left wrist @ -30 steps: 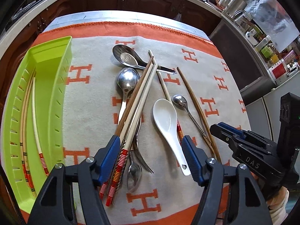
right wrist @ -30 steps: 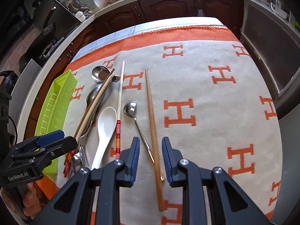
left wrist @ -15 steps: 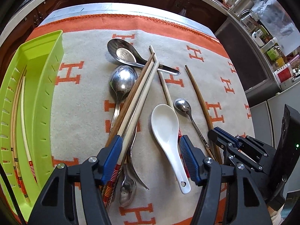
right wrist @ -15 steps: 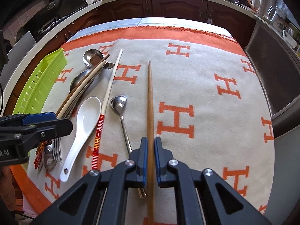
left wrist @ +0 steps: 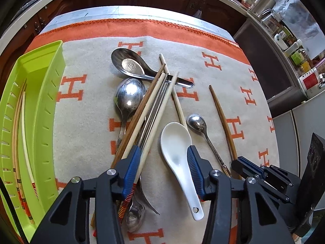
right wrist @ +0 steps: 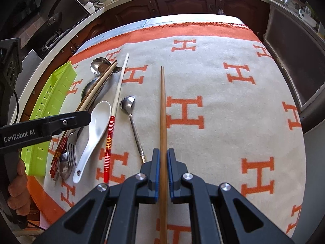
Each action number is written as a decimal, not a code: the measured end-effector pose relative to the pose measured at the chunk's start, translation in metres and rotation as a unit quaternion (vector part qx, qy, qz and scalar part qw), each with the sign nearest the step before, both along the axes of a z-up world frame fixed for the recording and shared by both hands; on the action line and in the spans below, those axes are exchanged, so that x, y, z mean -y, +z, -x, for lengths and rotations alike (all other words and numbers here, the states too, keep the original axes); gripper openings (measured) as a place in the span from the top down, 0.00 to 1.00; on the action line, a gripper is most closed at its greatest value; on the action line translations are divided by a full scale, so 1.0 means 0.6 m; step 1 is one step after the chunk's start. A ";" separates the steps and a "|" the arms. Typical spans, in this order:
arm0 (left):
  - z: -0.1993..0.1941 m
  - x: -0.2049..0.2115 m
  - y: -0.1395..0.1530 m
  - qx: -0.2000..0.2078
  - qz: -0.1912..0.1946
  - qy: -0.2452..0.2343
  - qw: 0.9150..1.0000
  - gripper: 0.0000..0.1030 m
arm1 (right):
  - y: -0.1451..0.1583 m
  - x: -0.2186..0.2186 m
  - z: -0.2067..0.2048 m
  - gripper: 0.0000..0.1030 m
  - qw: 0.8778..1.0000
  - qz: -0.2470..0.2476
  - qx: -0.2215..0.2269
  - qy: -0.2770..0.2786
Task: Organize utensils
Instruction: 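Grasp the white ceramic spoon with the left tool while the right tool holds the chopstick, then carry the spoon and chopstick into the green tray and open both tools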
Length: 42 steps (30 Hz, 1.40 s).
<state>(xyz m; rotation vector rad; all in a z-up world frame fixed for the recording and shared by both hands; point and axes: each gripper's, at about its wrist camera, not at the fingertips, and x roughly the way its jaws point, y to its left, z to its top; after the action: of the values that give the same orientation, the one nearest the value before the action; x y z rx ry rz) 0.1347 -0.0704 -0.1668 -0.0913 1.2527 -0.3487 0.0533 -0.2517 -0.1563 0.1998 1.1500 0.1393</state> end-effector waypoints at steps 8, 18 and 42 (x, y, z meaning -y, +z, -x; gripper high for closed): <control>0.021 0.018 0.021 0.014 0.006 -0.031 0.999 0.61 | -0.001 0.004 0.006 0.94 1.000 -0.011 -0.002 -0.002; -0.007 0.035 -0.032 -0.020 -0.011 -0.026 0.999 0.69 | -0.003 0.011 0.011 0.94 1.000 -0.026 -0.001 -0.010; 0.037 0.058 -0.011 0.061 -0.015 -0.070 0.996 0.95 | 0.023 0.019 0.028 0.94 0.998 -0.051 0.010 -0.021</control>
<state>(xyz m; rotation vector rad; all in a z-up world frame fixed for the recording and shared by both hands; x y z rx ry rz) 0.1124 -0.1052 -0.1737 0.0441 1.1461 -0.4506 0.0363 -0.2629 -0.1426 0.3113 1.1192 0.1622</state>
